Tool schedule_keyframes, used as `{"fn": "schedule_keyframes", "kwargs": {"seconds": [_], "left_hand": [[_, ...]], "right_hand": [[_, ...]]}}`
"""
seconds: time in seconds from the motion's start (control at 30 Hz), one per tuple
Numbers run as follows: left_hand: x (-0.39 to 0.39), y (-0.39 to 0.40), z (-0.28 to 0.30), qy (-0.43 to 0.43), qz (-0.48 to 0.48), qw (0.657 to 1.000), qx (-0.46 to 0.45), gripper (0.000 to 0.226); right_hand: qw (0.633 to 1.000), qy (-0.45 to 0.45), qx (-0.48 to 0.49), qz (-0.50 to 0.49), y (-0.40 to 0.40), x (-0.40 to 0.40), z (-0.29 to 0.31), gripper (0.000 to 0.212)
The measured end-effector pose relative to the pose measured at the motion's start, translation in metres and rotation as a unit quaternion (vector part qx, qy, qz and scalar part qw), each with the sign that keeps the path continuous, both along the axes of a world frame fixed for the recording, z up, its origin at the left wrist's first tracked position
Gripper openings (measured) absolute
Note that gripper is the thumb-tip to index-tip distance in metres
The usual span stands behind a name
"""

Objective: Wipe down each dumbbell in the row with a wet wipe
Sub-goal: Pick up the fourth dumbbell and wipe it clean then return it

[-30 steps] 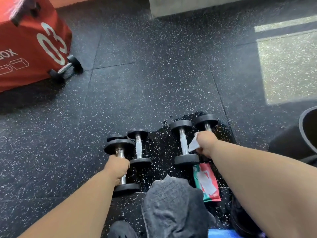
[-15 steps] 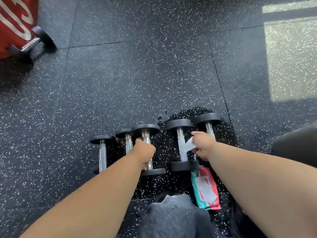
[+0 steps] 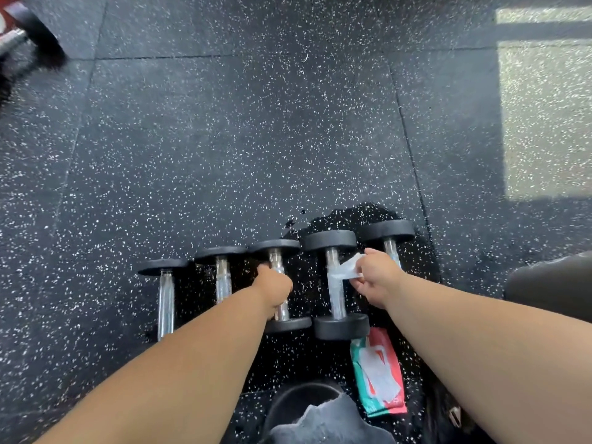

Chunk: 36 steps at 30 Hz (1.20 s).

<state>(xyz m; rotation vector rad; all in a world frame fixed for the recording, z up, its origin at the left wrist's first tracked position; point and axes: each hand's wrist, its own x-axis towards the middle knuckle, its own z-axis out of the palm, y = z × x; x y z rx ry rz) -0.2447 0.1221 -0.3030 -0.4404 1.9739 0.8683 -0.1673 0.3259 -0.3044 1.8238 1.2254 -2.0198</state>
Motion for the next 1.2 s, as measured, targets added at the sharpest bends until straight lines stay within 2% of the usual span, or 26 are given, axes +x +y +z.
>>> {"fn": "schedule_keyframes", "kwargs": {"seconds": [0.07, 0.13, 0.27, 0.5, 0.6, 0.7, 0.8, 1.0, 1.13, 1.2], "left_hand": [[0.003, -0.002, -0.004, -0.031, 0.020, 0.999, 0.017, 0.083], [0.007, -0.003, -0.002, -0.053, 0.023, 0.998, 0.027, 0.090], [0.005, -0.005, -0.003, -0.083, 0.018, 0.995, 0.045, 0.099], [0.005, -0.016, -0.008, -0.079, 0.018, 0.995, 0.058, 0.090], [0.005, -0.017, -0.005, -0.085, 0.016, 0.994, 0.072, 0.085], [0.004, -0.019, -0.001, -0.082, -0.011, 0.994, 0.072, 0.082], [0.003, -0.023, 0.000, -0.067, -0.050, 0.995, 0.062, 0.078], [0.014, -0.039, 0.015, -0.046, -0.095, 0.993, 0.047, 0.068], [0.019, -0.047, 0.023, -0.024, -0.132, 0.991, 0.031, 0.068], [0.020, -0.047, 0.028, 0.008, -0.147, 0.989, 0.027, 0.066]], "right_hand": [[1.000, 0.008, -0.007, -0.022, 0.002, -0.005, -0.005, 0.068], [0.999, 0.008, -0.007, -0.034, 0.004, -0.010, -0.011, 0.058], [0.999, -0.003, -0.009, -0.039, 0.001, -0.011, -0.023, 0.060], [0.999, -0.004, -0.010, -0.031, -0.002, -0.022, -0.033, 0.020], [0.994, -0.064, 0.053, 0.067, -0.006, -0.022, -0.041, 0.006], [0.975, -0.061, 0.117, 0.176, -0.013, -0.014, -0.046, 0.019], [0.951, -0.057, 0.175, 0.250, -0.016, -0.010, -0.044, 0.021], [0.885, -0.107, 0.211, 0.401, -0.021, -0.026, -0.033, 0.050], [0.875, -0.103, 0.183, 0.436, -0.024, -0.029, -0.035, 0.045], [0.899, -0.082, 0.159, 0.401, -0.027, -0.028, -0.039, 0.038]]}}
